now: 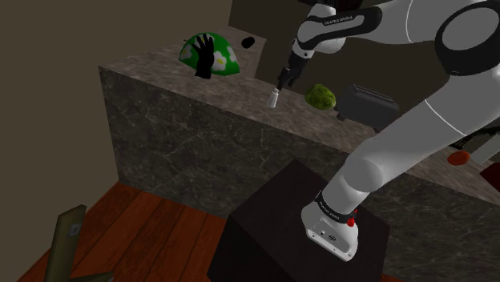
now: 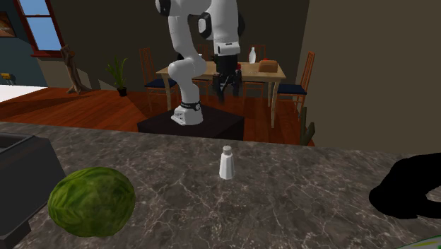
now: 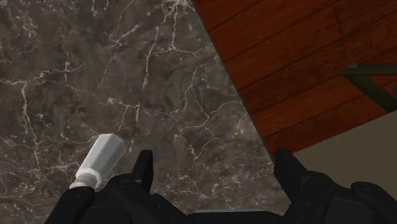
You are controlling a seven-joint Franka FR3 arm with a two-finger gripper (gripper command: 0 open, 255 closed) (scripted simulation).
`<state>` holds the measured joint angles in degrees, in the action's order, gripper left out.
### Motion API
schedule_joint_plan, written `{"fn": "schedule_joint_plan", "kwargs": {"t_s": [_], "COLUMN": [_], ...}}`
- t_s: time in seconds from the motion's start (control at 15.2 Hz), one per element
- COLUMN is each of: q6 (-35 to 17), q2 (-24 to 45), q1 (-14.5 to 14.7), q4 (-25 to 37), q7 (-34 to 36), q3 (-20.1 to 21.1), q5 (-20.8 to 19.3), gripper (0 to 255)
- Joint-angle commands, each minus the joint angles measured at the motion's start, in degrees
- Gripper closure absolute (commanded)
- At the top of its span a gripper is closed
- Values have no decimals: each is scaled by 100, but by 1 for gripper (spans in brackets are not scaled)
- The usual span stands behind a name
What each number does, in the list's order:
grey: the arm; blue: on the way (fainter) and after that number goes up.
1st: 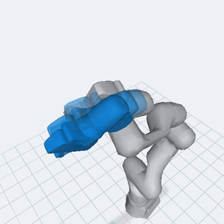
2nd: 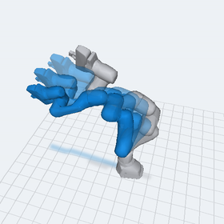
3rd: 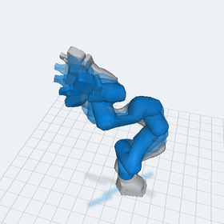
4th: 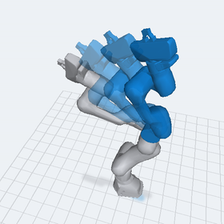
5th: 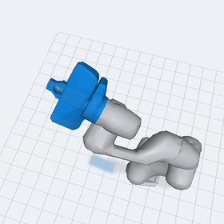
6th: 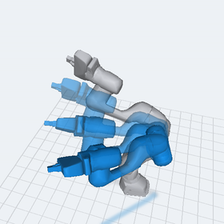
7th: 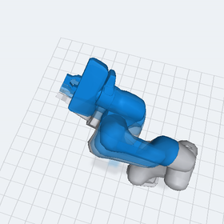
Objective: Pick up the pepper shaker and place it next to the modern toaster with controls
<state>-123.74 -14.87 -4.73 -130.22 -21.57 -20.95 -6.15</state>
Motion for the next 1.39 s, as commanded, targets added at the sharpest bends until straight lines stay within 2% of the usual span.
{"fn": "schedule_joint_plan", "kwargs": {"t_s": [0.0, 0.46, 0.92, 1.32], "q6": [-172, -513, -412, -733], "q2": [403, 1977, 3533, 3820], "q1": [6, -145, -729, -798], "q4": [258, 1448, 2992, 2931], "q7": [-346, -1658, -2710, -2811], "q3": [-178, -584, -485, -396], "q5": [149, 1073, 1998, 2165], "gripper": [0, 0, 0, 0]}}
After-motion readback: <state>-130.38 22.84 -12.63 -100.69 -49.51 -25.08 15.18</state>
